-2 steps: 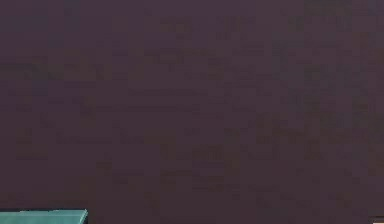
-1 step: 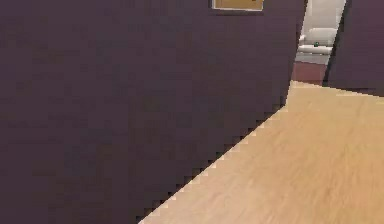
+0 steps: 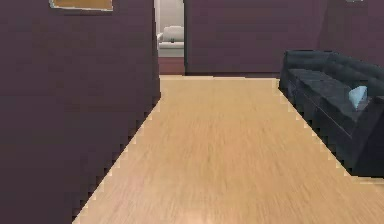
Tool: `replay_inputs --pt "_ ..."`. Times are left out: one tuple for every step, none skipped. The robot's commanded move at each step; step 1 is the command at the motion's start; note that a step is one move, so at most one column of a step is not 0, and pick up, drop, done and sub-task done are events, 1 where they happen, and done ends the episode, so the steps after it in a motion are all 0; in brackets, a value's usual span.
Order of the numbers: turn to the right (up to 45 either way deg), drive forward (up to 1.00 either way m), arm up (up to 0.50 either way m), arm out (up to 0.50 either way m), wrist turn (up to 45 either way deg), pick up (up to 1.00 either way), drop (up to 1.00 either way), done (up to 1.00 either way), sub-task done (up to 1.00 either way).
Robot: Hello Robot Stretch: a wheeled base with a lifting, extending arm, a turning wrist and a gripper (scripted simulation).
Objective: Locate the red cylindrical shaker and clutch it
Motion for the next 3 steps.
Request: replay_inputs --pt "0.0 1.00 0.00 0.00 0.0 0.00 0.00 0.00 0.00" --pt "0.0 1.00 0.00 0.00 0.0 0.00 0.00 0.00 0.00" --pt "0.0 1.00 0.00 0.00 0.0 0.00 0.00 0.00 0.00"
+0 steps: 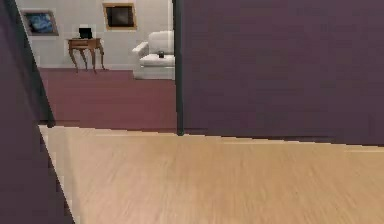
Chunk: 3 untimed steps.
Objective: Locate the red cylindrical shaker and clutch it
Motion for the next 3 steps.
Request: replay_inputs --pt "0.0 1.00 0.00 0.00 0.0 0.00 0.00 0.00 0.00" --pt "-36.0 0.00 0.00 0.00 0.0 0.00 0.00 0.00 0.00" --pt "0.0 1.00 0.00 0.00 0.0 0.00 0.00 0.00 0.00"
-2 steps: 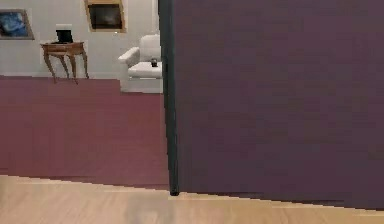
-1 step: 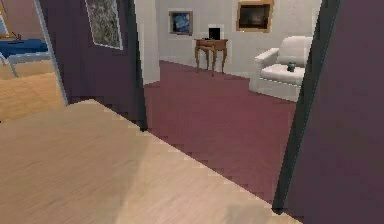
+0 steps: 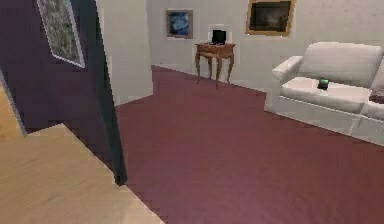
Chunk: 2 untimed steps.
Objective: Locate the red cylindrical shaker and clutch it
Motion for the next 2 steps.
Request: replay_inputs --pt "0.0 0.35 0.00 0.00 0.0 0.00 0.00 0.00 0.00" --pt "39.0 0.00 0.00 0.00 0.0 0.00 0.00 0.00 0.00"
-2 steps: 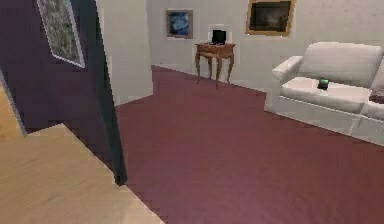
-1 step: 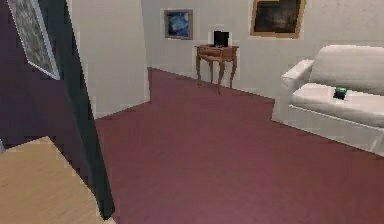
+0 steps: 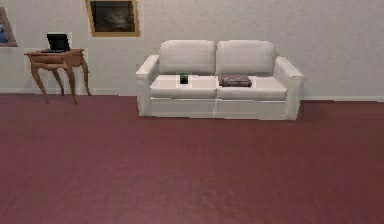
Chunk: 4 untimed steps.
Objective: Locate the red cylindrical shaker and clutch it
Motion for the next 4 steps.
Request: replay_inputs --pt "0.0 0.65 0.00 0.00 0.0 0.00 0.00 0.00 0.00" --pt "45.0 0.00 0.00 0.00 0.0 0.00 0.00 0.00 0.00" --pt "0.0 0.50 0.00 0.00 0.0 0.00 0.00 0.00 0.00" --pt "45.0 0.00 0.00 0.00 0.0 0.00 0.00 0.00 0.00"
